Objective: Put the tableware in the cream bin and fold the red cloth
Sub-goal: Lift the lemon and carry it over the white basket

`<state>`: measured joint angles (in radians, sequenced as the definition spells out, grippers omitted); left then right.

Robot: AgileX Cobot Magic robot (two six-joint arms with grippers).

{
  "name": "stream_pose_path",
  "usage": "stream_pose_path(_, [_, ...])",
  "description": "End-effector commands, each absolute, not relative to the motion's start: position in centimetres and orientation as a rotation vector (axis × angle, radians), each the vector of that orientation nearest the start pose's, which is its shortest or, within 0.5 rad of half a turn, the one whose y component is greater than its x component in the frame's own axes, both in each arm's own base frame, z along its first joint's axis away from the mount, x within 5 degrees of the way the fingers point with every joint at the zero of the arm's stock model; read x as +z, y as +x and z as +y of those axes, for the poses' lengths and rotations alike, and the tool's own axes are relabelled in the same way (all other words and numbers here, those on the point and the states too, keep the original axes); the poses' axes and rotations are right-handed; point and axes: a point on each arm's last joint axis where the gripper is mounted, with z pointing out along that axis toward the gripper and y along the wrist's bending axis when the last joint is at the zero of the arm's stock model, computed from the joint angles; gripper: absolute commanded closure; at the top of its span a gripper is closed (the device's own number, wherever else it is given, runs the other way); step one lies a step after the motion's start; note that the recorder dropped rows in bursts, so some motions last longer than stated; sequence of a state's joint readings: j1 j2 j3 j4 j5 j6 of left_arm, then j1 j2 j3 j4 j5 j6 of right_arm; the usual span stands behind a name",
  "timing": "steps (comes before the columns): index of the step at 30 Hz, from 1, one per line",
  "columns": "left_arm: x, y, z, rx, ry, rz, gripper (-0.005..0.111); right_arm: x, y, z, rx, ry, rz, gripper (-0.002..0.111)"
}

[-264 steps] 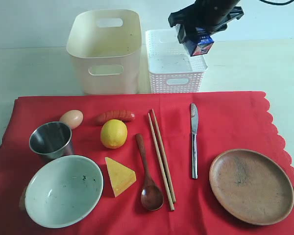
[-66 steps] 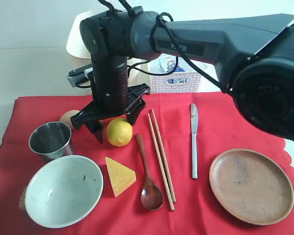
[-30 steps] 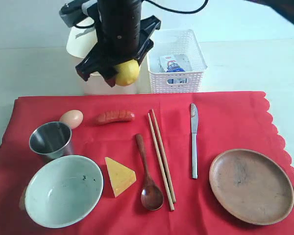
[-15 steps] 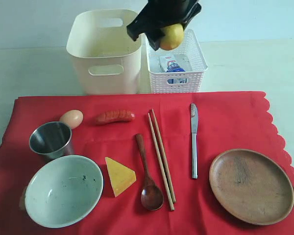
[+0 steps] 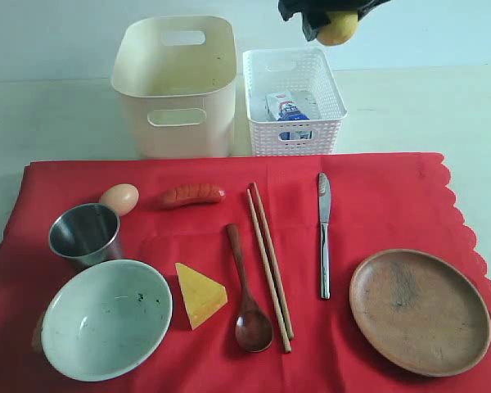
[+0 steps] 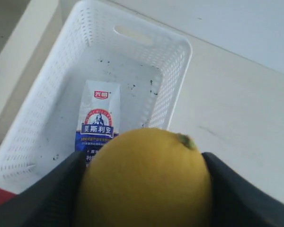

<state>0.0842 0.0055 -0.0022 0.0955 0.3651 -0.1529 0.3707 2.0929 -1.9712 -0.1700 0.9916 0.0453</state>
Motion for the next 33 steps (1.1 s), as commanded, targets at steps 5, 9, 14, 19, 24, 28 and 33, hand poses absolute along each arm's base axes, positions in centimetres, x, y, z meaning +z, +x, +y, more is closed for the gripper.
stream_pose_path(5, [18.1,5.3,0.7,0.038,-0.161,1.83,0.031,21.7,47.2,17.2,0.103,-0.53,2.561,0.108])
stream_pose_path(9, [18.1,5.3,0.7,0.038,-0.161,1.83,0.031,19.0,47.9,18.5,0.255,-0.546,2.55,0.108])
stream_pose_path(14, [18.1,5.3,0.7,0.038,-0.161,1.83,0.031,16.9,48.6,18.9,0.274,-0.523,2.526,0.108])
stream_pose_path(19, [18.1,5.3,0.7,0.038,-0.161,1.83,0.031,16.0,48.7,18.9,0.272,-0.526,2.544,0.107])
stream_pose_path(24, [18.1,5.3,0.7,0.038,-0.161,1.83,0.031,15.9,48.7,18.9,0.264,-0.552,2.54,0.087])
stream_pose_path(28, [18.1,5.3,0.7,0.038,-0.161,1.83,0.031,15.9,48.7,18.9,0.264,-0.552,2.54,0.063])
stream_pose_path(33, [18.1,5.3,0.7,0.038,-0.161,1.83,0.031,16.0,48.6,18.9,0.264,-0.555,2.543,0.038])
